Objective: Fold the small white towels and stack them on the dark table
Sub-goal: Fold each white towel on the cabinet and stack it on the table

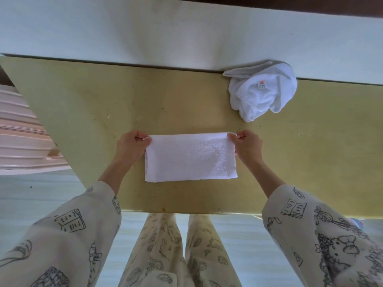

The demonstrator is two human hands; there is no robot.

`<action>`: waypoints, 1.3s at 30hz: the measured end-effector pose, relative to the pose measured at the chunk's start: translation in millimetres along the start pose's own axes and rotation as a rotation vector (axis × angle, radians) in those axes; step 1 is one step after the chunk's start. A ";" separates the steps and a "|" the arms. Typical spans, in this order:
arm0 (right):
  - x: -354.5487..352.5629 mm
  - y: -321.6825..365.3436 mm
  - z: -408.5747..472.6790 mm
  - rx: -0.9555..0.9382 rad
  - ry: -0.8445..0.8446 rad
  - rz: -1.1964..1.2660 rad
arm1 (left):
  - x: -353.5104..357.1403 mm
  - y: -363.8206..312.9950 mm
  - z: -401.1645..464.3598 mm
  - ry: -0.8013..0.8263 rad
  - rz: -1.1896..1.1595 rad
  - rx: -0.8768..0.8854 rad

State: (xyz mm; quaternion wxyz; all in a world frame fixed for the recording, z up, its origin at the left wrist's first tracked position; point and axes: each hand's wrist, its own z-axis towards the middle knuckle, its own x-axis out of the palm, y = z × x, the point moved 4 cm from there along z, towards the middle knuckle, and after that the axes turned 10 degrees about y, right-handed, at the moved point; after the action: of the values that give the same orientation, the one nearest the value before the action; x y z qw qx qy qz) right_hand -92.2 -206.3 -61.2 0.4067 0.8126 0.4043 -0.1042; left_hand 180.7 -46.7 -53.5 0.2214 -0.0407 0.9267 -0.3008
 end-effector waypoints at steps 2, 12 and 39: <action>-0.2 -0.7 0.5 -0.003 -0.005 -0.008 | 0.3 -0.3 -1.3 -0.006 0.000 0.010; 2.1 1.2 -1.3 -0.004 -0.044 -0.065 | 1.5 2.1 -2.9 -0.061 0.028 0.046; 83.6 -9.9 -32.5 -0.667 -0.127 -0.913 | 80.5 25.4 -20.6 -0.209 0.951 0.562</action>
State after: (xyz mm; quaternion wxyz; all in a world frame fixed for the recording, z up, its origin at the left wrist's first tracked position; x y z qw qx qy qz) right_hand -50.2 -130.8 -87.5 0.5786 0.3750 0.7004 -0.1846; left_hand 100.9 -31.7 -84.3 0.4256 0.4127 0.7004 -0.3974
